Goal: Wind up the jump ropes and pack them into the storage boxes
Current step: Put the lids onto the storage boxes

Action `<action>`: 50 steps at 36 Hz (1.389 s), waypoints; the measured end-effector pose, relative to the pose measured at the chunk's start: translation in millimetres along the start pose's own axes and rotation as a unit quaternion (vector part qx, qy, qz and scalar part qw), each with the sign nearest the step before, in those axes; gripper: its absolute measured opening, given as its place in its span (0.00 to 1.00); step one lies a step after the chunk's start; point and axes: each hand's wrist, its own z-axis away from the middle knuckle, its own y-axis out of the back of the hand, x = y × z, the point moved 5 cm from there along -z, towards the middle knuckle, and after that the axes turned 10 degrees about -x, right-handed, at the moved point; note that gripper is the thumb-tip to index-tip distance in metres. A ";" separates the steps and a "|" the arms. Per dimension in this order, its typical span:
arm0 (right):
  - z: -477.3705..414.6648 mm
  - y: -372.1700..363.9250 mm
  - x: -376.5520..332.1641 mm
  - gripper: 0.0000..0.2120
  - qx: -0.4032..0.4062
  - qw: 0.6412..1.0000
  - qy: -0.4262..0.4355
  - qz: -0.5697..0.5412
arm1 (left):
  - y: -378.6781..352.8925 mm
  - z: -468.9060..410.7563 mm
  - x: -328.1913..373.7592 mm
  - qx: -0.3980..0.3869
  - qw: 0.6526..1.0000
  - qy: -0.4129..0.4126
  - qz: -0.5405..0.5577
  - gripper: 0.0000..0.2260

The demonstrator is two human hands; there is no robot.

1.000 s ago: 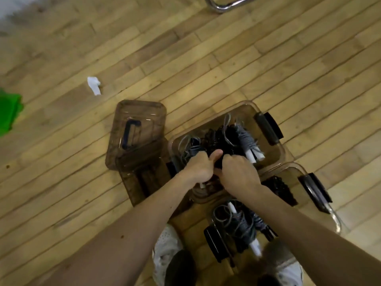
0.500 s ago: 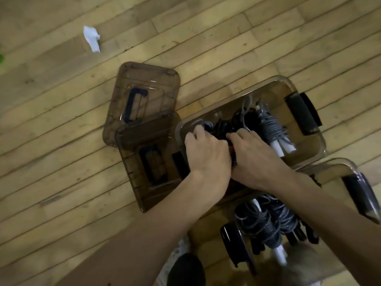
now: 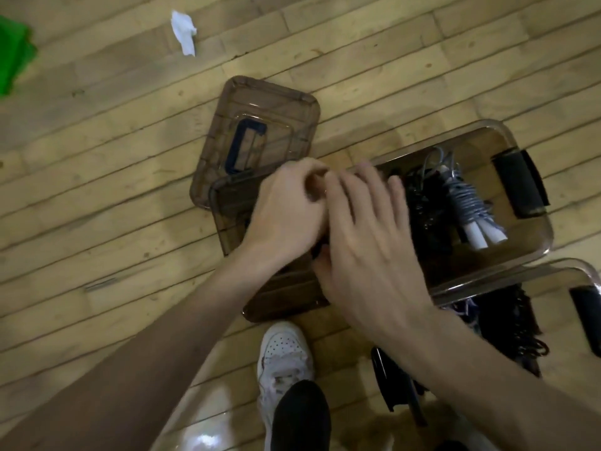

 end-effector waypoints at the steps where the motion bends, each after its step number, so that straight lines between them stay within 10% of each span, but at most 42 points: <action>1: -0.5 -10.1 -11.6 0.33 -0.004 0.999 0.032 -0.017 | 10.1 7.5 -26.9 0.065 0.997 0.034 0.020 0.09; 4: -5.9 -54.7 -35.6 0.34 -0.122 0.986 0.089 -0.069 | 13.9 35.0 -121.1 0.170 0.959 0.221 0.051 0.20; 9: -17.1 -120.0 -35.5 0.35 -0.368 0.925 0.074 -0.056 | -26.2 65.8 -206.1 0.132 0.858 0.446 0.220 0.37; 13: -20.0 -127.4 -40.1 0.34 -0.373 0.922 0.054 -0.083 | -30.1 58.7 -203.3 0.140 0.882 0.381 0.238 0.18; 21: -20.2 -94.8 -44.7 0.28 -0.309 0.929 0.083 -0.184 | 60.1 89.0 -171.2 0.250 0.935 0.249 0.038 0.15; 28: -52.6 28.7 -41.8 0.36 0.147 0.977 0.014 -0.152 | 127.7 68.4 -102.6 0.247 0.961 0.093 -0.082 0.17; 38: -2.7 94.6 167.8 0.20 0.056 0.926 -0.298 -0.224 | 40.5 -13.1 21.2 0.072 0.992 -0.087 -0.055 0.18; 43: 37.7 56.0 211.9 0.19 0.060 0.900 -0.376 -0.211 | -22.2 6.6 -10.4 -0.068 0.996 0.033 -0.056 0.35; 50: 43.5 15.1 223.7 0.22 0.044 0.895 -0.410 -0.171 | -61.3 22.0 -20.3 -0.032 0.994 0.079 0.073 0.30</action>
